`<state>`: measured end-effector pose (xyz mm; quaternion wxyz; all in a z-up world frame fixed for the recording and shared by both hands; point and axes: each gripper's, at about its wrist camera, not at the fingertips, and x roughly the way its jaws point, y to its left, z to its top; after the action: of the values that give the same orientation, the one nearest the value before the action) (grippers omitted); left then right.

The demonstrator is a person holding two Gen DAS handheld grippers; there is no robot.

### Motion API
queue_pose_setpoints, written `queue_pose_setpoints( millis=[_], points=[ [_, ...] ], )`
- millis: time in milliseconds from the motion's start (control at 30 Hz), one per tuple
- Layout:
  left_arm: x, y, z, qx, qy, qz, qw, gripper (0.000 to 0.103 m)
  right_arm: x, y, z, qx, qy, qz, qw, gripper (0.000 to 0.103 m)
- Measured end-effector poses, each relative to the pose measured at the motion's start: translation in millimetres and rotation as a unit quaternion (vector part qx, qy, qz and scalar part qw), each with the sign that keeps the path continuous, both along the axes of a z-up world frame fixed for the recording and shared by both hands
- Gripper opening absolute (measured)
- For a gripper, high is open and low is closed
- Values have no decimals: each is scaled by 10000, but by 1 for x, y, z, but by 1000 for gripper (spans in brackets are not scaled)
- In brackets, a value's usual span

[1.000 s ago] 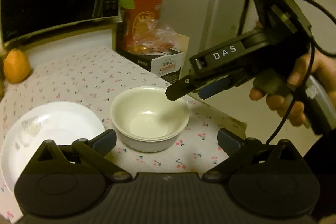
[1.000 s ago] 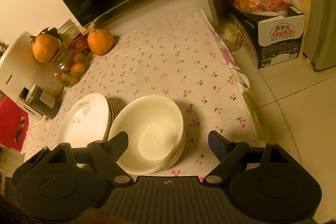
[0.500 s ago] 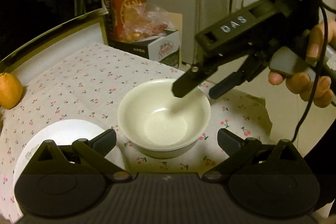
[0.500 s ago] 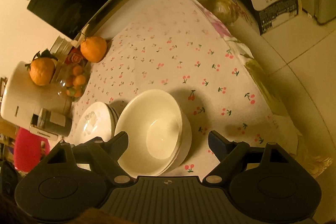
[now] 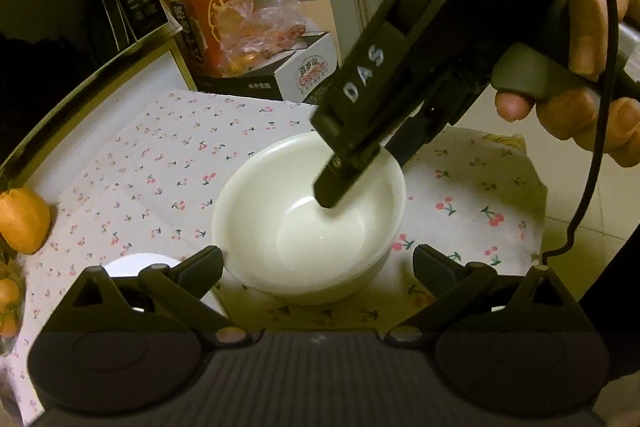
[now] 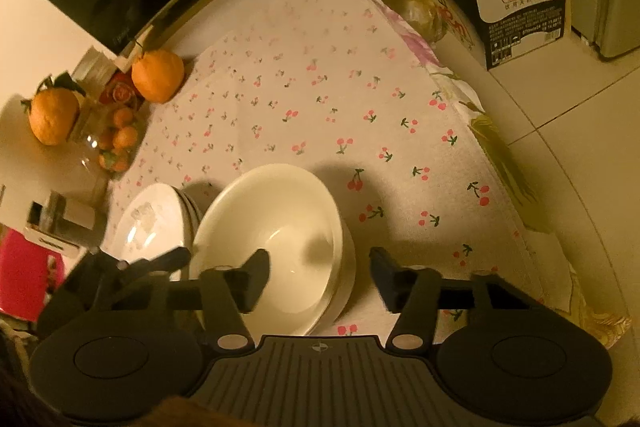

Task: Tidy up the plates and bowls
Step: 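Grip the rim of the nested bowls with the right tool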

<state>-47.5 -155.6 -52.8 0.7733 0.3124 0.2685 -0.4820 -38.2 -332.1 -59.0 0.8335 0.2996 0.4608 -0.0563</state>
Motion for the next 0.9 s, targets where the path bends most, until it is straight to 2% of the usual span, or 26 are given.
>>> queue_pose_setpoints(
  millis=[900],
  points=[
    [14, -4, -3, 14, 75, 82, 9999, 97, 5, 12, -4, -379, 88, 296, 9988, 33]
  ],
)
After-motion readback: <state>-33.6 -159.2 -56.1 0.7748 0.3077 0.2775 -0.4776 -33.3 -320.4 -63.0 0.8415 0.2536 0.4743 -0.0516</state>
